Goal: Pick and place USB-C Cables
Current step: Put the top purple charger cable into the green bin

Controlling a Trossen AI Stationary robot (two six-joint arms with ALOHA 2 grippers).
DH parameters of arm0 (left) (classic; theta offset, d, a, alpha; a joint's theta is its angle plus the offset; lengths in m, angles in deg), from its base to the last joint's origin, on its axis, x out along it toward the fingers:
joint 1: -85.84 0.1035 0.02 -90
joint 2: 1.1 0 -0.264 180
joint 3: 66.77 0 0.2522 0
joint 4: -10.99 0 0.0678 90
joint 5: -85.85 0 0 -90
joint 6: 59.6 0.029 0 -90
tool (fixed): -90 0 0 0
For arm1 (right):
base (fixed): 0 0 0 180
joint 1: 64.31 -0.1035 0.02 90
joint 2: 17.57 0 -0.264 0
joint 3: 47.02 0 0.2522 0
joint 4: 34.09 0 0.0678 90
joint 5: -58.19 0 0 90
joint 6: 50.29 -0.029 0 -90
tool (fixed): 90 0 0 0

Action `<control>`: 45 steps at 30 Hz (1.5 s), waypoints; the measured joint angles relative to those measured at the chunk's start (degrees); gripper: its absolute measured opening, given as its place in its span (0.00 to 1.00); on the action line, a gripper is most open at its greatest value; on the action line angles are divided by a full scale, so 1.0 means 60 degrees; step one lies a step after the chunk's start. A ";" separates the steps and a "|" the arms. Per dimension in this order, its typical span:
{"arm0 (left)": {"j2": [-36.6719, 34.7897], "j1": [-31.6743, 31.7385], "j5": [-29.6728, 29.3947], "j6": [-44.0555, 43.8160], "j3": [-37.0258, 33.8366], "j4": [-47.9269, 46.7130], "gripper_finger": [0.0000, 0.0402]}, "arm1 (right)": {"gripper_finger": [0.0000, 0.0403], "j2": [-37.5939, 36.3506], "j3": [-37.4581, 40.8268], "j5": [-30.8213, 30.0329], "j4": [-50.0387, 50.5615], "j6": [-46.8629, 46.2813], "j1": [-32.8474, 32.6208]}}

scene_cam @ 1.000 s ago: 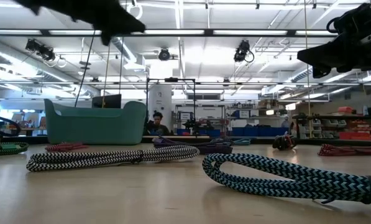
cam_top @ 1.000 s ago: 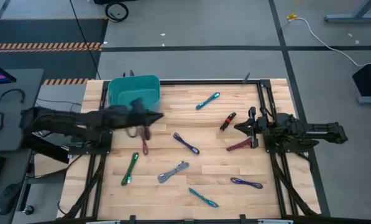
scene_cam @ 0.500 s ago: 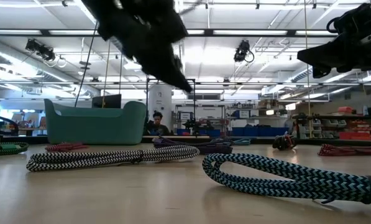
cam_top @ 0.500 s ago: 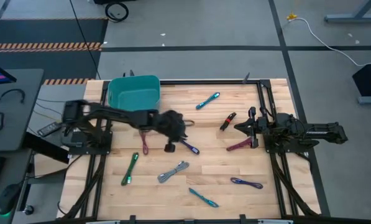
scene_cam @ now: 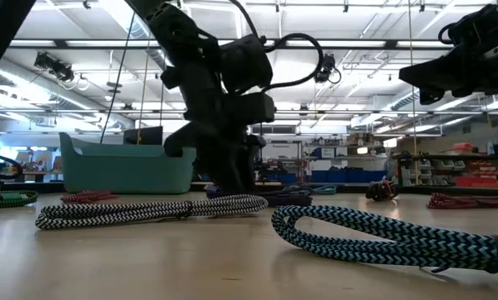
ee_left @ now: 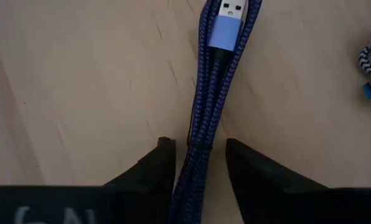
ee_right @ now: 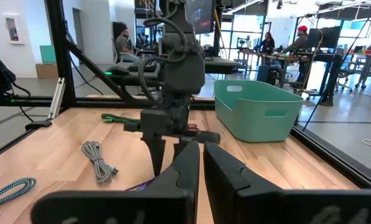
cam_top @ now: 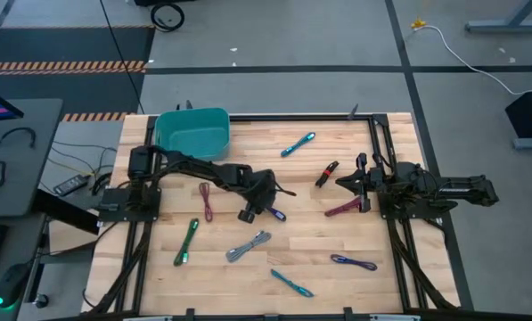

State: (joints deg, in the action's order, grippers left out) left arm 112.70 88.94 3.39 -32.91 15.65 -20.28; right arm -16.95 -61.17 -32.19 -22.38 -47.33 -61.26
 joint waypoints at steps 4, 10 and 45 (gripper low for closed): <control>-0.0011 -0.0007 0.0035 -0.0892 -0.0002 -0.0103 0.17 | 0.07 0.0000 0.0003 0.0000 0.0002 0.0000 0.0003; -0.0790 0.0086 -0.0443 -0.5242 -0.0051 -0.0371 0.07 | 0.07 0.0000 0.0000 0.0000 0.0002 0.0004 0.0002; -0.6130 0.7050 -0.1932 -1.2426 -0.4444 -0.0227 0.10 | 0.07 0.0000 0.0002 0.0000 0.0000 0.0004 0.0000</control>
State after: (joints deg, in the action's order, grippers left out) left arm 75.92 131.24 -8.20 -107.47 -11.02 -21.64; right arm -16.95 -61.16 -32.19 -22.38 -47.30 -61.26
